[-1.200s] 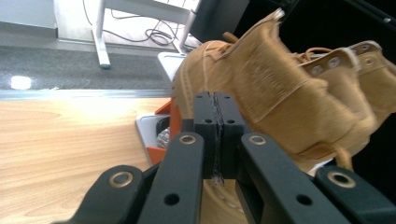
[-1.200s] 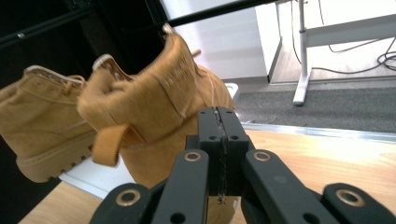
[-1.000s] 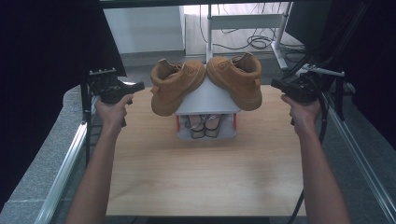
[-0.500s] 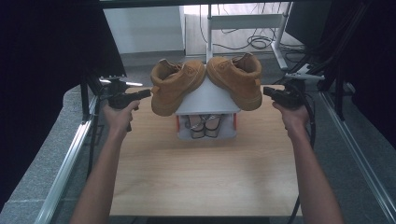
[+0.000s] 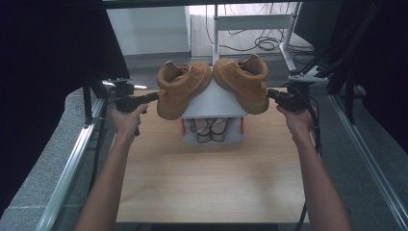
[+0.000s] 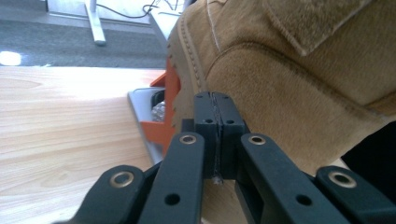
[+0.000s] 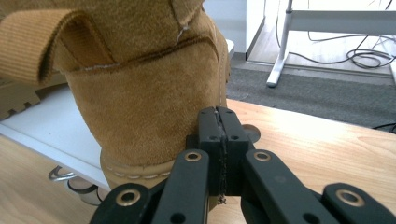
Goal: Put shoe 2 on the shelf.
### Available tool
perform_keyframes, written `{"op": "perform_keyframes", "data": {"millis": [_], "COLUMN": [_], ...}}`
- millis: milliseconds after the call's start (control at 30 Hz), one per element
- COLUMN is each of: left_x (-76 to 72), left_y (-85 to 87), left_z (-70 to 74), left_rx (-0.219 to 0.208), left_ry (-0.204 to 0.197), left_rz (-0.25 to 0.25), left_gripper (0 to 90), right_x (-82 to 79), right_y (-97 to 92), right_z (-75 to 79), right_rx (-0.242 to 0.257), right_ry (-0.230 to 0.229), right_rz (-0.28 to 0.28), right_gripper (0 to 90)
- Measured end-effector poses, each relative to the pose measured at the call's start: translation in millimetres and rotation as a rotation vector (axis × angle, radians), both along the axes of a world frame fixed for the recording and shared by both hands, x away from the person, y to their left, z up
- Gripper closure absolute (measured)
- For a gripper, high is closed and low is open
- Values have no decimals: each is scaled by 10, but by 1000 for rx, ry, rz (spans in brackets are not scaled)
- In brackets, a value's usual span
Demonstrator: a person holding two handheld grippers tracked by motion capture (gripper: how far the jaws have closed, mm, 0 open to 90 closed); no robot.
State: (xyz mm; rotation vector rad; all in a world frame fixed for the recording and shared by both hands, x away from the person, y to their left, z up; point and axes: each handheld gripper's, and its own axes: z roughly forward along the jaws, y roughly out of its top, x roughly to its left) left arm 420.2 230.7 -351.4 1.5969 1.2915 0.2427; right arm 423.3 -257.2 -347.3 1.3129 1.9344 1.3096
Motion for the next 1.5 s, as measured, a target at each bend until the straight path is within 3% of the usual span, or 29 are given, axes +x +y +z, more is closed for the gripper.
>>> {"op": "perform_keyframes", "data": {"millis": [67, 100, 167, 267, 367, 500, 767, 867, 1033, 1267, 1367, 1500], "left_x": [-19, -18, -1, 5, 39, 79, 112, 128, 88, -44, -27, 34], "left_y": [-70, -91, -110, -165, -243, -335, -371, -399, -392, -357, -419, -447], "left_z": [39, 48, 47, 51, 23, 6, -21, -33, -14, 79, 77, 38], "left_rx": [69, 76, 33, 28, -21, 0, -25, -26, -14, -12, 36, 32], "left_ry": [-21, -22, -12, -14, 3, 7, 15, 17, 2, -27, -23, -10], "left_rz": [15, 17, 0, 0, -41, -27, -15, -16, -31, -68, -46, -20], "left_gripper": [894, 894, 894, 895, 894, 894, 894, 894, 890, 879, 887, 893], "right_x": [1, 3, 3, 25, 44, 44, 45, 44, 56, 171, 220, 232], "right_y": [31, 51, 118, 157, 154, 164, 163, 220, 386, 344, 399, 425], "right_z": [8, 8, 16, 23, 18, 18, 2, -10, -11, -66, -109, -112], "right_rx": [-3, -2, -1, 0, 14, 15, 37, 57, 43, 56, 51, 50], "right_ry": [2, 4, -7, -4, 1, 3, 0, 6, 3, 20, 22, 11], "right_rz": [14, 26, 35, 33, 30, 26, 32, 79, 130, 89, 71, 59], "right_gripper": [896, 896, 896, 896, 896, 896, 897, 897, 896, 895, 895, 897]}}
